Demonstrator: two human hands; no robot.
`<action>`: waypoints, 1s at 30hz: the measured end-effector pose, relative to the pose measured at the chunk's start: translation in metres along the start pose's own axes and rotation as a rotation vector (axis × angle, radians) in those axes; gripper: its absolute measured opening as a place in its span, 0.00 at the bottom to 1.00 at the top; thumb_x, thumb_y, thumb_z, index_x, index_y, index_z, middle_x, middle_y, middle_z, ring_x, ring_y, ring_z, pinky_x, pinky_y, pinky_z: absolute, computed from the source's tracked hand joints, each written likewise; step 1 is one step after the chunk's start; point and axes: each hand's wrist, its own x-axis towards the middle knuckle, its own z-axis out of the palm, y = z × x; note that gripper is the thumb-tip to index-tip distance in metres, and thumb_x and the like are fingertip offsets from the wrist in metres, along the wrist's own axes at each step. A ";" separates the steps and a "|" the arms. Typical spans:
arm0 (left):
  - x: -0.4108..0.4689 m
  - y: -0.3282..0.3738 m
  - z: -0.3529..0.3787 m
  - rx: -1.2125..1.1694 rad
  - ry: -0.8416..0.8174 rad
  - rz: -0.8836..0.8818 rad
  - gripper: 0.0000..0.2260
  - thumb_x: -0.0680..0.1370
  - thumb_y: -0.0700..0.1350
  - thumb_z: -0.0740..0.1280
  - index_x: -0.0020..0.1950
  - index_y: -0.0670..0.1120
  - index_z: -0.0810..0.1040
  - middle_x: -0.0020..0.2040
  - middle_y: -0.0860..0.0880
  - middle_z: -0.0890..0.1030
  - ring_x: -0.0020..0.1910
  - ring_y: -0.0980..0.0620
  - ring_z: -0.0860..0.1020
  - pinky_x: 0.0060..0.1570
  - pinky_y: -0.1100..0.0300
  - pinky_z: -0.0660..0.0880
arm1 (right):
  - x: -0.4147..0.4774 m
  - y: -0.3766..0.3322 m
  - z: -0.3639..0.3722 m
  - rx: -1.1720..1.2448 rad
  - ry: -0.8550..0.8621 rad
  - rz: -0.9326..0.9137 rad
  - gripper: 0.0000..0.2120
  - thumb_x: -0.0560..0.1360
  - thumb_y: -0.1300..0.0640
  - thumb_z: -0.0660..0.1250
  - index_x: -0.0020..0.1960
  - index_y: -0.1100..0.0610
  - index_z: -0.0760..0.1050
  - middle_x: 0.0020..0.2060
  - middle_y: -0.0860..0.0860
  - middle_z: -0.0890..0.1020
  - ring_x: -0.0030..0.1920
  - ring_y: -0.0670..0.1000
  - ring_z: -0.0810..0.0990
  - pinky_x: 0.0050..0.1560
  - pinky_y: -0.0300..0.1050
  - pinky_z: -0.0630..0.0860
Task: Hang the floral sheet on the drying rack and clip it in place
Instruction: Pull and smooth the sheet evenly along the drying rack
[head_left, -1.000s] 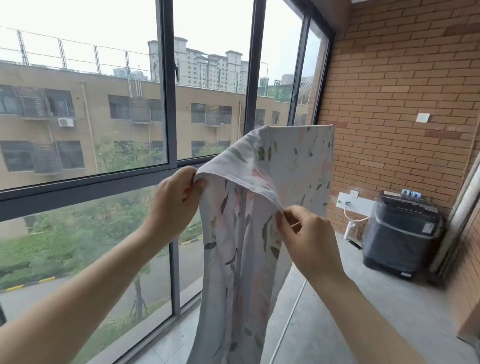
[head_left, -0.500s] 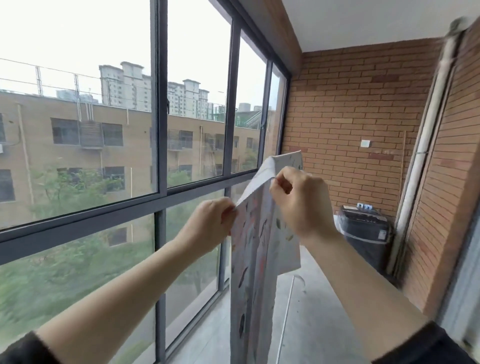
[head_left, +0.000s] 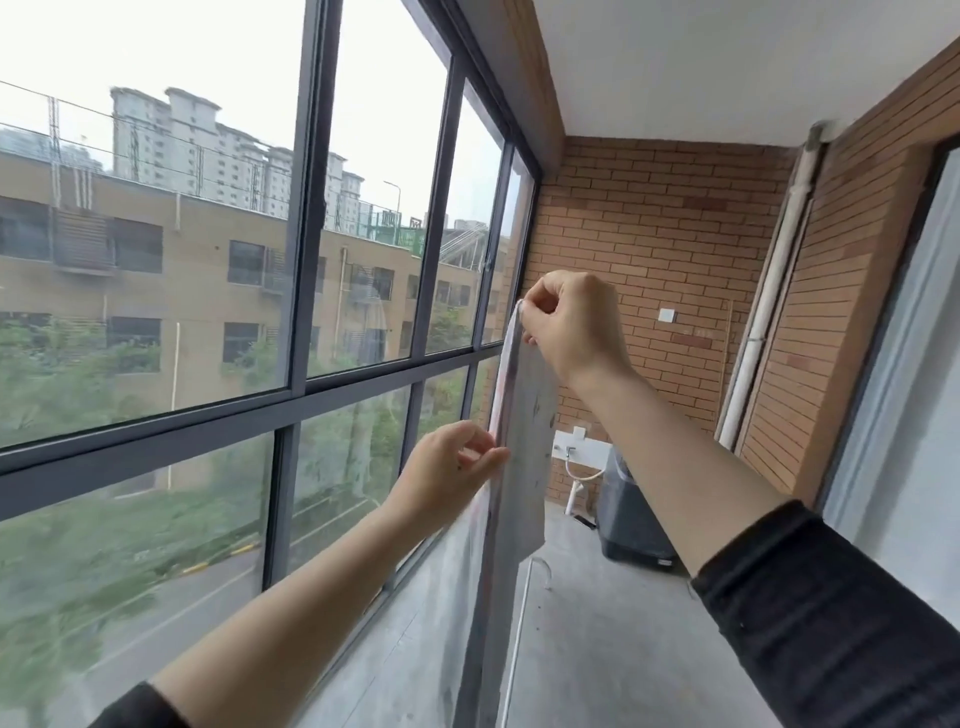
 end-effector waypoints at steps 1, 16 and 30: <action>0.000 -0.006 0.001 0.016 0.001 -0.013 0.08 0.74 0.52 0.71 0.44 0.49 0.78 0.40 0.54 0.83 0.38 0.61 0.81 0.35 0.73 0.71 | 0.001 -0.003 0.003 0.033 -0.008 0.028 0.08 0.72 0.62 0.68 0.34 0.59 0.79 0.27 0.52 0.82 0.30 0.51 0.83 0.36 0.52 0.82; -0.025 -0.060 0.051 0.279 -0.042 -0.140 0.13 0.74 0.42 0.63 0.32 0.45 0.65 0.31 0.49 0.69 0.35 0.47 0.69 0.36 0.54 0.64 | 0.001 -0.010 0.019 0.235 0.029 0.147 0.10 0.71 0.65 0.68 0.31 0.58 0.77 0.26 0.52 0.82 0.28 0.48 0.83 0.37 0.51 0.83; -0.093 -0.092 0.010 0.240 0.069 -0.108 0.21 0.73 0.34 0.65 0.26 0.53 0.62 0.24 0.57 0.71 0.26 0.60 0.68 0.27 0.66 0.62 | -0.018 -0.008 0.014 0.275 -0.007 0.176 0.07 0.73 0.63 0.69 0.36 0.61 0.79 0.29 0.53 0.82 0.28 0.48 0.83 0.36 0.51 0.83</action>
